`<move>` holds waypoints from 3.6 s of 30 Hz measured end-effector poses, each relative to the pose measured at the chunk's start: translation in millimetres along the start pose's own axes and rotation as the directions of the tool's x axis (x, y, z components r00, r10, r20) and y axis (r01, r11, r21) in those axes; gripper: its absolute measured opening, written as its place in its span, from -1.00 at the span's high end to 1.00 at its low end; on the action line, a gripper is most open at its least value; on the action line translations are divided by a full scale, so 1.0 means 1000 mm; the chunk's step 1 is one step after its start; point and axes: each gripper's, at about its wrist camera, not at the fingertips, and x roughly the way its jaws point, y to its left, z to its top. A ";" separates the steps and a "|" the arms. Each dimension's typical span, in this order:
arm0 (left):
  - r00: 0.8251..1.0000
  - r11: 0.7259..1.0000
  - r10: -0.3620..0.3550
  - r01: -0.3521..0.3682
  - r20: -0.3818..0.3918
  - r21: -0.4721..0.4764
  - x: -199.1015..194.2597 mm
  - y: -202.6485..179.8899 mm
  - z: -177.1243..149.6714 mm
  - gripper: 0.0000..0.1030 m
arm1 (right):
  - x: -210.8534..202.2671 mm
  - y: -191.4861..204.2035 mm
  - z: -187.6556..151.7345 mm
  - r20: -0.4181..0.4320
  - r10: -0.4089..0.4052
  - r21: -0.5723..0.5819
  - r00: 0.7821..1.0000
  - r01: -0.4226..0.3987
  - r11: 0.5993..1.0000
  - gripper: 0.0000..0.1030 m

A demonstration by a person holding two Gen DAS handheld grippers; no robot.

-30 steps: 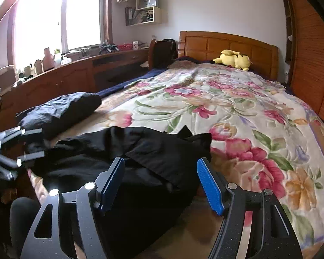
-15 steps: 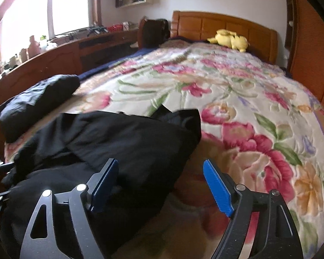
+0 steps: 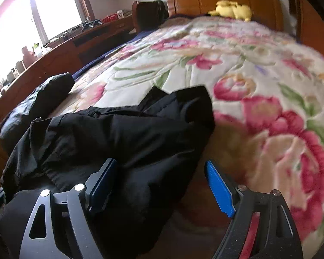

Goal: Fold large clothes

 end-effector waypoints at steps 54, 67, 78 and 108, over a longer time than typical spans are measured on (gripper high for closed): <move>0.997 0.997 -0.079 0.079 0.016 -0.001 -0.011 0.002 0.001 0.69 | 0.013 0.017 0.003 -0.011 -0.019 -0.046 1.000 0.019 0.999 0.48; 0.978 0.999 -0.042 0.040 0.206 0.017 -0.057 0.009 0.017 0.83 | -0.054 0.047 0.017 0.259 -0.007 -0.128 0.966 0.041 0.991 0.73; 0.933 0.992 0.082 -0.109 0.351 0.060 -0.104 0.082 0.078 0.85 | -0.039 0.131 0.077 0.332 0.055 -0.242 0.942 0.028 0.970 0.75; 0.831 0.860 0.507 -0.468 0.229 -0.205 -0.146 0.355 0.065 0.53 | 0.207 0.283 0.157 0.141 0.221 -0.363 0.965 -0.157 0.918 -0.28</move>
